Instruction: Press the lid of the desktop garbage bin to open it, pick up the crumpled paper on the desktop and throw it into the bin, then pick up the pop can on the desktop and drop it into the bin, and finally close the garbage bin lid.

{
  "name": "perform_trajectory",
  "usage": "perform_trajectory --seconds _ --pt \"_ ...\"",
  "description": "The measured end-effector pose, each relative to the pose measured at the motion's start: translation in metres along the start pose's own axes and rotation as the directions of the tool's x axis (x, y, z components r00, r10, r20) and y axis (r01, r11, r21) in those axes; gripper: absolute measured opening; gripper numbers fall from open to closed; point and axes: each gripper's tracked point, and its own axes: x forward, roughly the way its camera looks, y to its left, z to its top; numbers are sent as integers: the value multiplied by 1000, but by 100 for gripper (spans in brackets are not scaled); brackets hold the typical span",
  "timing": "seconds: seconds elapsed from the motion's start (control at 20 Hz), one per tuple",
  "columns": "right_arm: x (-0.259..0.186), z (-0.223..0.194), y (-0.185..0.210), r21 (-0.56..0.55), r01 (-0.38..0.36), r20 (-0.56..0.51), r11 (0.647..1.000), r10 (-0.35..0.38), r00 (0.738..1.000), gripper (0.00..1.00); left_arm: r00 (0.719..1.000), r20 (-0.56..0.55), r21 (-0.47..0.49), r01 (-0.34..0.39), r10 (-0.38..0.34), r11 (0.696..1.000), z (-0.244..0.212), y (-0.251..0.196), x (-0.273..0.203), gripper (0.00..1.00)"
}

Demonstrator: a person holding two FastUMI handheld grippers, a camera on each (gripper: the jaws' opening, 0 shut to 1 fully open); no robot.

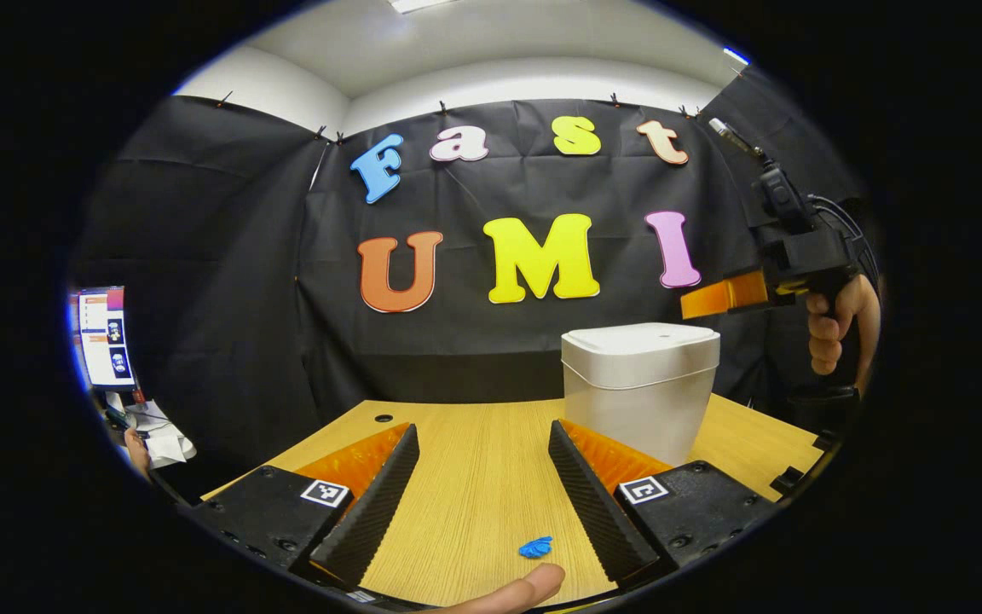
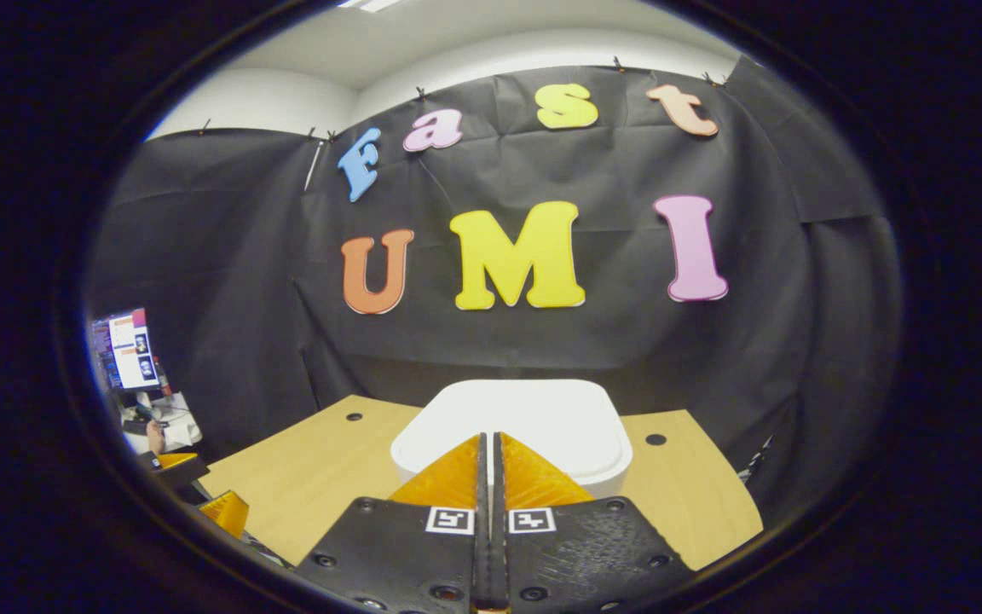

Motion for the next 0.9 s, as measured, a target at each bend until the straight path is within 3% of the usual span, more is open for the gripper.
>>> perform_trajectory --seconds 0.4,0.65,0.9 --pt "29 -11 -6 -29 64 -46 997 -66 997 0 999 -1 1 -44 44 999 0 22 4 99" --pt "29 -19 -5 -37 40 -56 999 -42 998 0 999 12 10 -40 40 999 1 24 3 99" --pt "29 -21 -7 31 10 -58 999 -8 998 1 1000 -3 -20 -2 2 1000 -2 16 4 98"
